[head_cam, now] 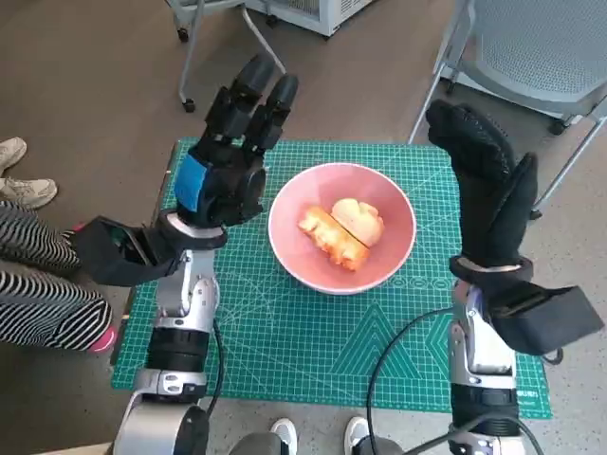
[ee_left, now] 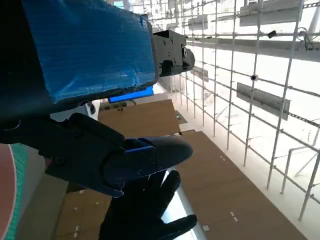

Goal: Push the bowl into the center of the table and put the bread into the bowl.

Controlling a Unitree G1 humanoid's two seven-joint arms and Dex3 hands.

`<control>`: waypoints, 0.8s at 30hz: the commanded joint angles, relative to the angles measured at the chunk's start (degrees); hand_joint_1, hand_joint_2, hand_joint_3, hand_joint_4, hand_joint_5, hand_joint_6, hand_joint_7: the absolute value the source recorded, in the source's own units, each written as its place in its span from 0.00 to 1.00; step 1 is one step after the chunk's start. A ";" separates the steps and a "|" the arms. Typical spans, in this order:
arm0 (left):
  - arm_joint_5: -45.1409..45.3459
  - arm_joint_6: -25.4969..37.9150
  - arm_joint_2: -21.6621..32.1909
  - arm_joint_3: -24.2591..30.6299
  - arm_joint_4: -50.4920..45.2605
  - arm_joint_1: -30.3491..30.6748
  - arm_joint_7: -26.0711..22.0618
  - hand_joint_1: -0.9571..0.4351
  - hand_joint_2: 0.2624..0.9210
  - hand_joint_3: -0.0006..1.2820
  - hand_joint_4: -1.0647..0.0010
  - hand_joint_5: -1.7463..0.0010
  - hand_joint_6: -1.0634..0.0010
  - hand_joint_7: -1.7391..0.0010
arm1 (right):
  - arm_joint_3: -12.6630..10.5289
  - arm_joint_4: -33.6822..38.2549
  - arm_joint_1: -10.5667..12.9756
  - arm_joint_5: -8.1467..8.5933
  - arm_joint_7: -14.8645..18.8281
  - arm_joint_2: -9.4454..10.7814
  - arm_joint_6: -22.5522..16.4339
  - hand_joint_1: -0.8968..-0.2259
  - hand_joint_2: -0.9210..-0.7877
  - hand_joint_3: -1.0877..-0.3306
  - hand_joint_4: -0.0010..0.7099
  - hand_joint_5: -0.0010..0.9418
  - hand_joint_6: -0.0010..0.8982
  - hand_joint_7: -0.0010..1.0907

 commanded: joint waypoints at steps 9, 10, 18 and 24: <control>0.81 -1.53 -0.51 0.20 0.73 -0.25 1.62 0.18 1.00 0.41 0.95 0.98 1.00 0.77 | -0.92 3.73 -1.56 0.79 1.49 -1.34 -0.01 0.29 0.00 0.56 0.36 0.01 0.15 0.52; 0.78 -1.44 -0.58 0.16 0.65 -0.28 1.75 0.18 1.00 0.40 0.95 0.98 1.00 0.77 | -0.99 3.96 -1.79 0.90 1.60 -1.47 0.01 0.30 0.00 0.56 0.36 0.01 0.15 0.52; 1.64 -1.71 -1.08 -0.74 0.07 -0.56 2.64 0.18 1.00 0.38 0.94 0.97 1.00 0.75 | -1.41 5.22 -3.22 1.31 2.21 -2.10 0.01 0.30 0.00 0.55 0.36 0.01 0.16 0.52; 2.28 -1.94 -0.97 -0.96 0.17 -1.14 2.49 0.19 1.00 0.38 0.94 0.97 1.00 0.75 | -1.40 5.32 -3.54 1.51 2.48 -2.10 -0.11 0.29 0.00 0.54 0.36 0.00 0.15 0.51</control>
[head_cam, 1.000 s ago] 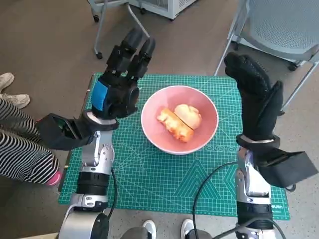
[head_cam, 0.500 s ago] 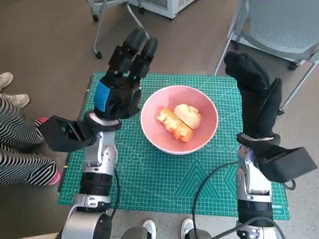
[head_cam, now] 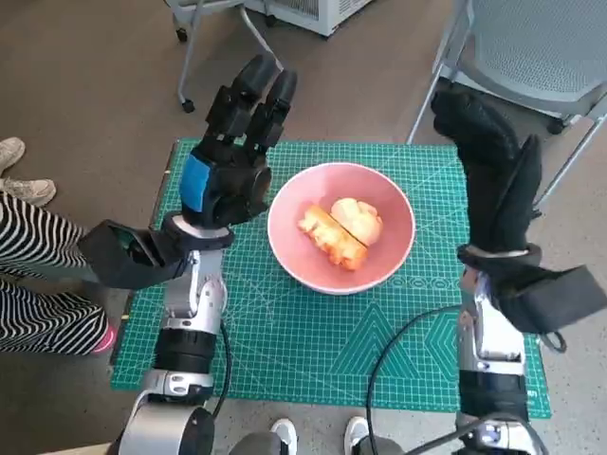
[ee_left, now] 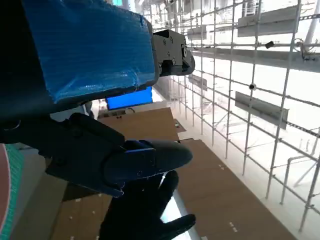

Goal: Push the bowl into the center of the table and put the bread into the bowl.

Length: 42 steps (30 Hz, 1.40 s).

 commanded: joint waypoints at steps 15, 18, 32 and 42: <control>0.39 0.14 0.13 -0.98 -1.63 -0.38 -0.38 0.17 1.00 0.39 0.94 0.96 1.00 0.75 | -0.50 1.23 0.30 2.60 2.16 0.00 -0.56 0.30 0.00 0.55 0.38 0.01 0.15 0.51; 0.17 0.03 0.24 -0.77 -1.00 -0.69 -0.56 0.17 1.00 0.39 0.94 0.96 1.00 0.75 | -0.73 1.86 0.00 2.98 2.58 -0.05 -0.81 0.29 0.00 0.55 0.38 0.01 0.16 0.51; 1.39 -1.09 0.43 -1.02 -0.35 -1.26 -0.22 0.18 1.00 0.40 0.96 0.95 1.00 0.78 | -1.76 4.17 -2.00 4.79 4.62 -0.63 -1.16 0.30 0.00 0.55 0.36 0.00 0.16 0.51; 0.72 -1.37 0.68 -0.68 -0.36 -1.55 -0.66 0.18 1.00 0.40 0.97 0.95 1.00 0.79 | -2.16 4.25 -2.99 5.04 5.67 -1.43 -0.72 0.31 0.00 0.56 0.35 0.00 0.16 0.50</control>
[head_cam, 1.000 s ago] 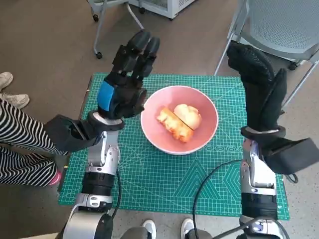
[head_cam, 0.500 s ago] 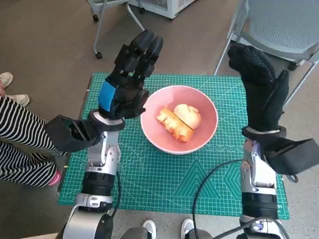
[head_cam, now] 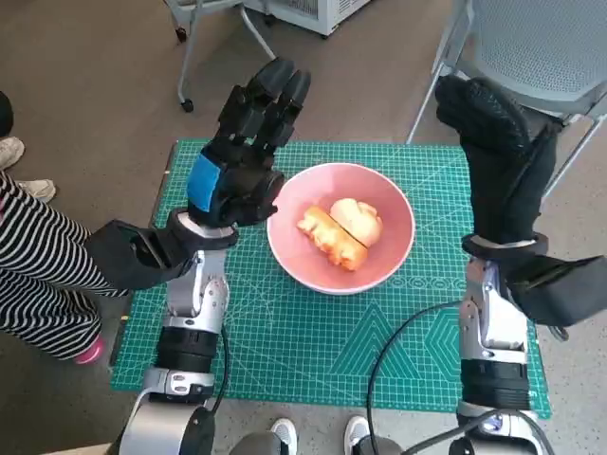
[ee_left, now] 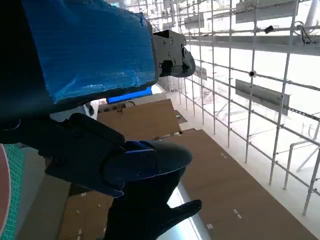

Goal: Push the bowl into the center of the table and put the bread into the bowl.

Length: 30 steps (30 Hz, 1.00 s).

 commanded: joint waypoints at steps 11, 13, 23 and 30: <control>-0.92 -1.83 0.32 1.57 2.22 -2.02 -0.97 0.17 1.00 0.37 0.97 0.95 1.00 0.77 | -0.89 2.30 -1.85 1.18 1.43 -2.00 1.63 0.32 0.00 0.56 0.34 0.00 0.15 0.49; -0.94 -2.13 0.25 1.77 2.74 -2.22 -1.06 0.17 1.00 0.37 0.97 0.95 1.00 0.77 | -0.93 2.49 -1.98 1.28 1.58 -2.14 1.73 0.32 0.00 0.56 0.34 0.00 0.15 0.49; -0.17 -4.03 0.55 2.16 3.17 -1.95 -0.77 0.17 1.00 0.38 0.95 0.94 1.00 0.78 | -0.80 1.31 -1.32 1.23 1.87 -2.28 2.15 0.31 0.00 0.56 0.34 0.00 0.15 0.49; 0.54 -5.42 0.39 1.98 4.01 -1.85 -0.21 0.17 1.00 0.38 0.94 0.94 1.00 0.78 | -0.90 0.65 -0.80 1.34 2.14 -2.32 2.36 0.31 0.00 0.56 0.34 0.00 0.15 0.48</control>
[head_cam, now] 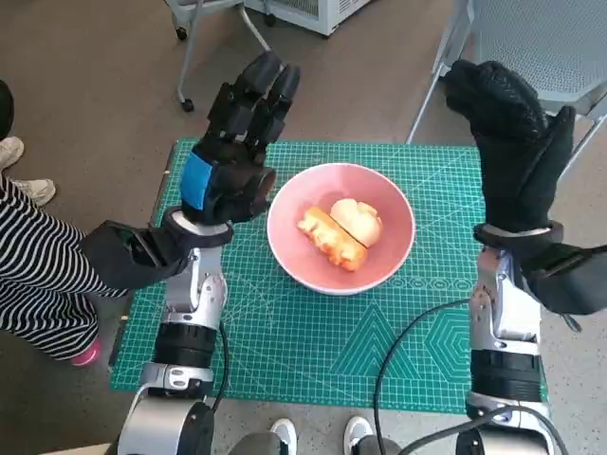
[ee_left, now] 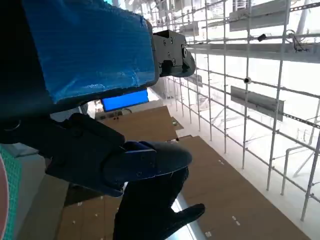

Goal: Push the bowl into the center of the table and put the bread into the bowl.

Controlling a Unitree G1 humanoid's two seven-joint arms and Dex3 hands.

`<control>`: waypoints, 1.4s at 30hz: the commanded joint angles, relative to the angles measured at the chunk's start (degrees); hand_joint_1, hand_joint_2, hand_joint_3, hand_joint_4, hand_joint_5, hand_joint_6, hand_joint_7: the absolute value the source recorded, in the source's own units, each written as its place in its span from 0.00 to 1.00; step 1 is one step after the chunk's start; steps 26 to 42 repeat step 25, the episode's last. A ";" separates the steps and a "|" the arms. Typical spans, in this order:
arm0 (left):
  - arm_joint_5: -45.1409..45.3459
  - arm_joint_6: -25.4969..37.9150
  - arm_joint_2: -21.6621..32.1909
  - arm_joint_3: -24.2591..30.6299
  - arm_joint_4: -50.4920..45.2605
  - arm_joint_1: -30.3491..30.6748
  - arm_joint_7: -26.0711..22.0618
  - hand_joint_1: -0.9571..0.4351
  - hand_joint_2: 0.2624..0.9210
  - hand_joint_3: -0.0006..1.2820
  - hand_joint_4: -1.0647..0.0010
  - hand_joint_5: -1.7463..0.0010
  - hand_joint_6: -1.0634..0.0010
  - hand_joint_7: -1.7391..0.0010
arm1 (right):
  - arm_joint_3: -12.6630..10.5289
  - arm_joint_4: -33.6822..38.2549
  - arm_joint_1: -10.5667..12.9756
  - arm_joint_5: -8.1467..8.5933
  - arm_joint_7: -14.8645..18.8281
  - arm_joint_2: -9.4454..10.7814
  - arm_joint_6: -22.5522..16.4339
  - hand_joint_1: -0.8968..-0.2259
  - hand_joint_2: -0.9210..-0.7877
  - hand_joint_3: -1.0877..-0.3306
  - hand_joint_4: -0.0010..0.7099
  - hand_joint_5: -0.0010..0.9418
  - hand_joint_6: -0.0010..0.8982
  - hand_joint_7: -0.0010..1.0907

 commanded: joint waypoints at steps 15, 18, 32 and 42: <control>-0.28 -1.74 0.14 -0.13 0.59 -0.17 -0.29 0.17 1.00 0.38 0.93 0.94 1.00 0.77 | -0.04 -2.55 2.82 0.03 -0.01 -0.02 1.72 0.31 0.00 0.58 0.34 0.00 0.16 0.48; -0.50 -1.30 0.11 -0.28 -0.19 0.22 -0.40 0.17 1.00 0.38 0.93 0.94 1.00 0.77 | 0.09 -3.41 3.31 -0.09 -0.16 0.09 1.95 0.30 0.00 0.58 0.34 0.00 0.16 0.48; -0.58 -0.84 0.20 -0.25 -0.52 0.52 -0.57 0.17 1.00 0.38 0.93 0.94 1.00 0.78 | 0.24 -4.82 4.22 -0.16 -0.62 0.38 2.77 0.30 0.00 0.58 0.34 0.00 0.15 0.47; -0.58 -0.84 0.20 -0.25 -0.52 0.52 -0.57 0.17 1.00 0.38 0.93 0.94 1.00 0.78 | 0.24 -4.82 4.22 -0.16 -0.62 0.38 2.77 0.30 0.00 0.58 0.34 0.00 0.15 0.47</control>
